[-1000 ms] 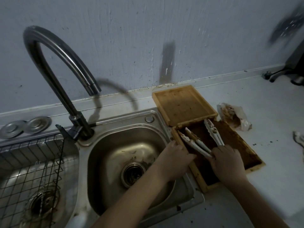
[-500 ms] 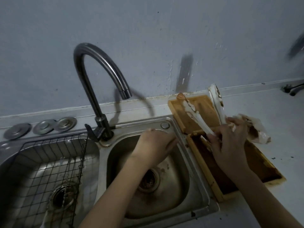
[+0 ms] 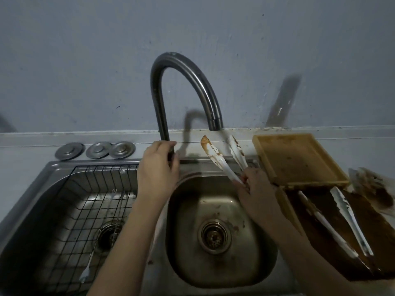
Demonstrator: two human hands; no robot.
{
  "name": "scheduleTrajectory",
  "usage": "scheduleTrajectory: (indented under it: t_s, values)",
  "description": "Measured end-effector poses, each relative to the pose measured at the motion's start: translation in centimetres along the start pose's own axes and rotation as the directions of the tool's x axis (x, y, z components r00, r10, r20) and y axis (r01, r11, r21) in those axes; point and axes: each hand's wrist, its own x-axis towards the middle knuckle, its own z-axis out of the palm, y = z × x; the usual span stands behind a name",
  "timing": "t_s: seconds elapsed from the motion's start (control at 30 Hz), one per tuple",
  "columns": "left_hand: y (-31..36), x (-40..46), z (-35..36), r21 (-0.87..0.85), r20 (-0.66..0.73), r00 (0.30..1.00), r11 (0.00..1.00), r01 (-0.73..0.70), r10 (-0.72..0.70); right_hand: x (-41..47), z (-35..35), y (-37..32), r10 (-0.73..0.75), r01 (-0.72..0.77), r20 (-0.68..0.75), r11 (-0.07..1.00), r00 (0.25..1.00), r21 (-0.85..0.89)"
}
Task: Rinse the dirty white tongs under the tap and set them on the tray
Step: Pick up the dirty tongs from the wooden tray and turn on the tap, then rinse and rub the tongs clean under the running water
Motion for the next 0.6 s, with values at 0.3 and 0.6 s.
scheduleTrajectory:
  t_s: [0.3,0.6]
  values:
    - [-4.4,2.2,2.3,0.051,0.132,0.9,0.909,0.413,-0.416,1.3,2.7,-0.8,-0.003,0.003,0.018,1.0,1.0,0.009]
    - [-4.5,1.9,3.1,-0.021,0.141,0.867,0.874,0.486,-0.478,1.5,3.8,-1.3,0.017,-0.019,-0.012,0.993,1.0,-0.117]
